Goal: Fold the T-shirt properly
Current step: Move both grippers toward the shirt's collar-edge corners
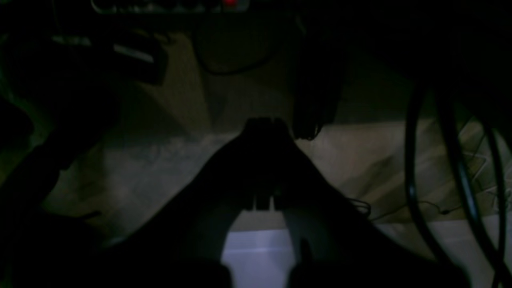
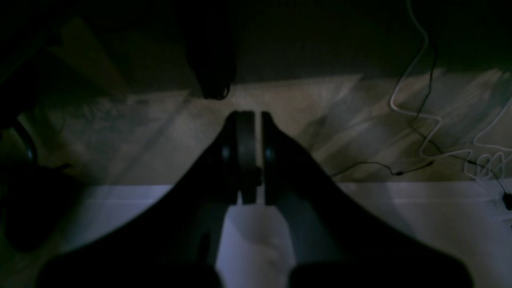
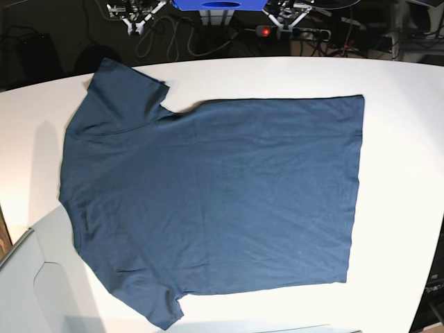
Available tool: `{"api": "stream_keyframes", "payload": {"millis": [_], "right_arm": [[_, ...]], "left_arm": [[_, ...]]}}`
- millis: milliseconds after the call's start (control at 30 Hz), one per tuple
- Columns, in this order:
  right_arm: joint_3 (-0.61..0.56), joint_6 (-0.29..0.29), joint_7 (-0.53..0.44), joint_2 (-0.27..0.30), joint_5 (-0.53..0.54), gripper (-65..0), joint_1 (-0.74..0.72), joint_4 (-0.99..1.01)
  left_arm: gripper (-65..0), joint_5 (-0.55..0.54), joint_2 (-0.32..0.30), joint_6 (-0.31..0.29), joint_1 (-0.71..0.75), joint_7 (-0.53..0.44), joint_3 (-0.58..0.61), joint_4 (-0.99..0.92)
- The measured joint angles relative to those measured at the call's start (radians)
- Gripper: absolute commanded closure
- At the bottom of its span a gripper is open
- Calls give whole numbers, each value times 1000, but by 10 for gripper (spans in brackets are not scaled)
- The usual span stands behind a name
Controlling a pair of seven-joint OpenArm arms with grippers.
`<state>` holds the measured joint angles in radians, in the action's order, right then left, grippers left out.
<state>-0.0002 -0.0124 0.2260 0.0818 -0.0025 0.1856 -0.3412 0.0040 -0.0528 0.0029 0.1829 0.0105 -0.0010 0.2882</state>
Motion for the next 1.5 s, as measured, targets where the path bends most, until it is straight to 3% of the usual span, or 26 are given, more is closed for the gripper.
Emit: {"api": "stream_keyframes", "payload": {"millis": [400, 533, 667, 900, 1133, 1333, 1500], "right_arm": [[0, 1, -6, 12, 1, 0, 7, -6], [-1, 5, -2, 32, 3, 0, 84, -124], [0, 12, 9, 65, 0, 0, 228, -377], [4, 14, 185, 130, 0, 0, 454, -874], [16, 14, 294, 199, 4, 0, 654, -1324], [170, 15, 426, 212, 1, 0, 747, -1598], [253, 15, 422, 212, 5, -1, 760, -1761]], "left_arm": [[-1, 0, 2, 0, 8, 2, -2, -2], [-1, -2, 0, 0, 36, 6, -3, 40], [-1, -11, -22, -2, 172, 5, -7, 283], [-1, -177, -89, 5, 398, 19, 6, 660], [-1, -216, -151, 3, 587, 15, -7, 1032], [-5, -209, -178, 4, 734, 29, -7, 1306], [-6, -212, -167, 8, 801, 30, -89, 1504]]}}
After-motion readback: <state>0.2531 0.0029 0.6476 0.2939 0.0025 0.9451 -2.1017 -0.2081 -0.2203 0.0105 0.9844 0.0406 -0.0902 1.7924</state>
